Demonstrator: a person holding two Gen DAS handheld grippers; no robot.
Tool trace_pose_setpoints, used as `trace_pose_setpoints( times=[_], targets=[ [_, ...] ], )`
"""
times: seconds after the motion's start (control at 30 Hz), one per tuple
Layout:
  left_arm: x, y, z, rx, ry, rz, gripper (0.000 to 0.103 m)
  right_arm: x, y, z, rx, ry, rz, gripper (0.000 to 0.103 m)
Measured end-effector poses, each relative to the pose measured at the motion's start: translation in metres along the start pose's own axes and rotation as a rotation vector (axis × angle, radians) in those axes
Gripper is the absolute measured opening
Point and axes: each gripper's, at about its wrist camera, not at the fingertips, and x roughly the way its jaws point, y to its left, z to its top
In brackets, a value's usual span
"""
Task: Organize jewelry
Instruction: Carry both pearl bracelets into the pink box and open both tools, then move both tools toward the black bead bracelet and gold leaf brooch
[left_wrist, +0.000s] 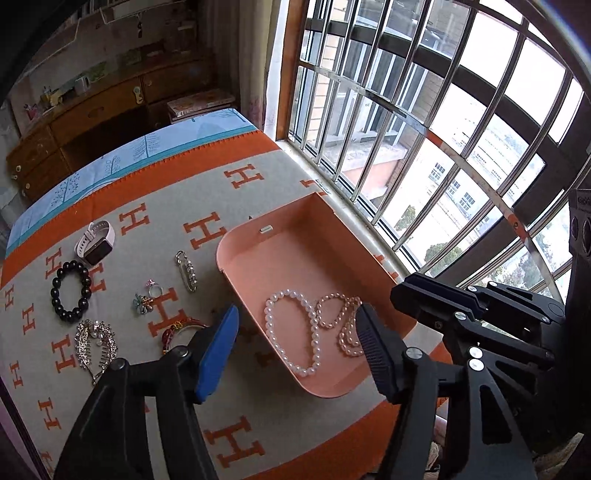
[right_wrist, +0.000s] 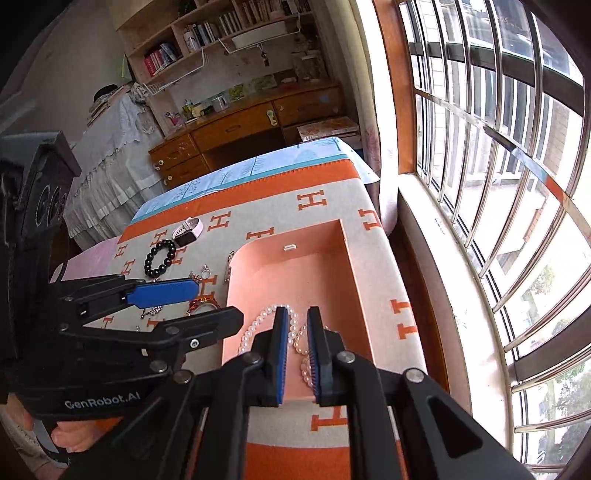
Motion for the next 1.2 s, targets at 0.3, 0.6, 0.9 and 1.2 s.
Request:
trace_pose_setpoints(
  times=[0.3,0.6,0.9,1.2],
  targets=[
    [-0.023,0.036,-0.031,-0.090,-0.083,0.113,0.082,0.000,0.007,-0.014,0.044,-0.022,0.025,0.044],
    [-0.038,0.067,-0.055,-0.190,-0.102,0.149,0.082,-0.003,0.020,-0.020,0.027,-0.020,0.027,0.044],
    [-0.059,0.090,-0.071,-0.254,-0.159,0.188,0.082,0.005,0.037,-0.020,0.012,0.019,0.038,0.044],
    [-0.070,0.119,-0.084,-0.298,-0.179,0.221,0.082,0.010,0.076,-0.019,-0.080,0.034,0.033,0.044]
  ],
)
